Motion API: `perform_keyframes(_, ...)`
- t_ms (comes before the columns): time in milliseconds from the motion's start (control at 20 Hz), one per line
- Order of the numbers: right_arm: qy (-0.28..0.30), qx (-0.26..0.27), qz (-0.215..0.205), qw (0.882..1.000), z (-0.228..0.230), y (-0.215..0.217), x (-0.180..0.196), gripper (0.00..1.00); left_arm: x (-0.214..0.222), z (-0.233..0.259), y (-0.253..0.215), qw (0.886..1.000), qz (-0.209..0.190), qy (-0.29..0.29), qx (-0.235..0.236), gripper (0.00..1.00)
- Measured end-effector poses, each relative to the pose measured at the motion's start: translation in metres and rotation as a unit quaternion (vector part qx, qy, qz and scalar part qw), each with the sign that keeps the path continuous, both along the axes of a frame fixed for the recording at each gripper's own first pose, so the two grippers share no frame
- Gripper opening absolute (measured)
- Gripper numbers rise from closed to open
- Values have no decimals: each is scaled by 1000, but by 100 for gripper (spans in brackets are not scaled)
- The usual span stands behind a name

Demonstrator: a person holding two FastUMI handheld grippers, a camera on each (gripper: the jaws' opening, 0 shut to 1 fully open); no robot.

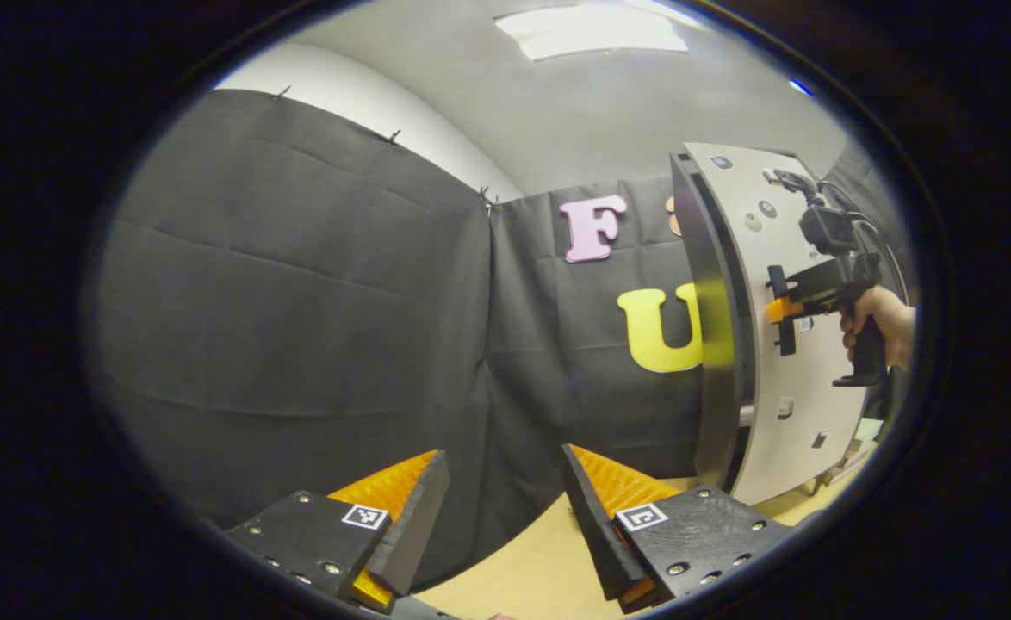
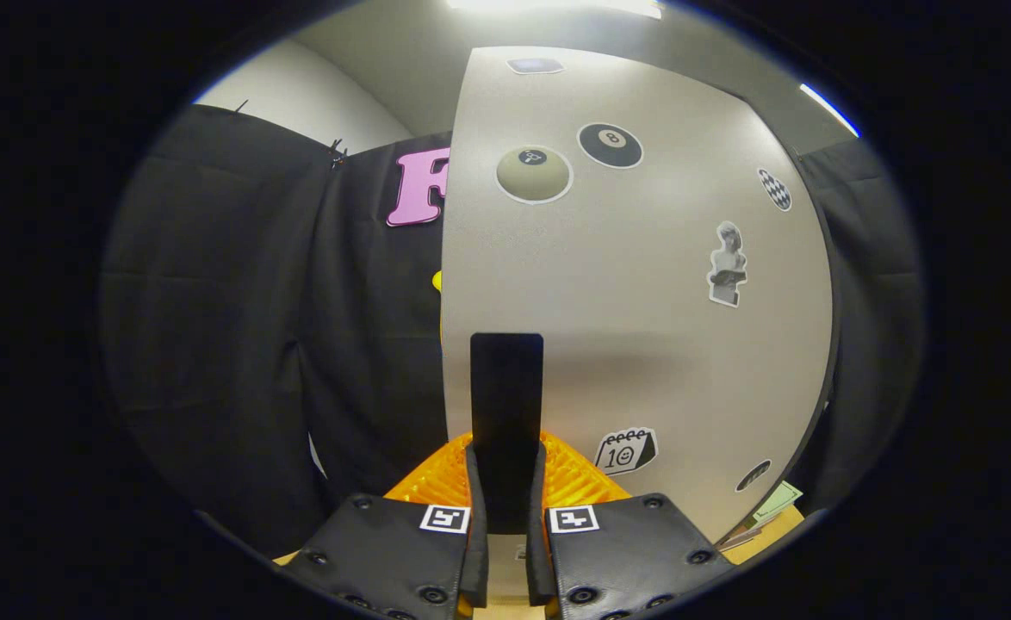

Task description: Open the cabinet door with the right hand, grasp the bottle in the cabinet with the left hand and place it on the coaster, then close the cabinet door with the right hand.

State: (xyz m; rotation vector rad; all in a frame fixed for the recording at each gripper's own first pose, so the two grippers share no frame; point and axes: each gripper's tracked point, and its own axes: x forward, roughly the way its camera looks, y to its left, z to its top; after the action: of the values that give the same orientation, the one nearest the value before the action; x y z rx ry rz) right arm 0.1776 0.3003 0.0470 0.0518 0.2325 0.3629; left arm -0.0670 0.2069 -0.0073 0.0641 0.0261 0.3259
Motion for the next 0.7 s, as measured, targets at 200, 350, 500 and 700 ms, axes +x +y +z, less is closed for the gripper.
perform_keyframes(200, 6, 8, 15, 1000, 4, -9, -18, 19, 18, -4, -23, 999, -36, -3, -12, 78)
perform_keyframes(350, 11, 13, 27, 1000, 6, -17, -33, 19, 31, -3, -44, 998, -59, -9, -17, 81)
perform_keyframes(500, 14, 21, 43, 999, 8, -24, -46, 19, 44, -2, -74, 996, -81, -11, -27, 78)
perform_keyframes(700, 16, 23, 68, 997, 11, -35, -58, 19, 47, 0, -107, 996, -90, -11, -25, 78)
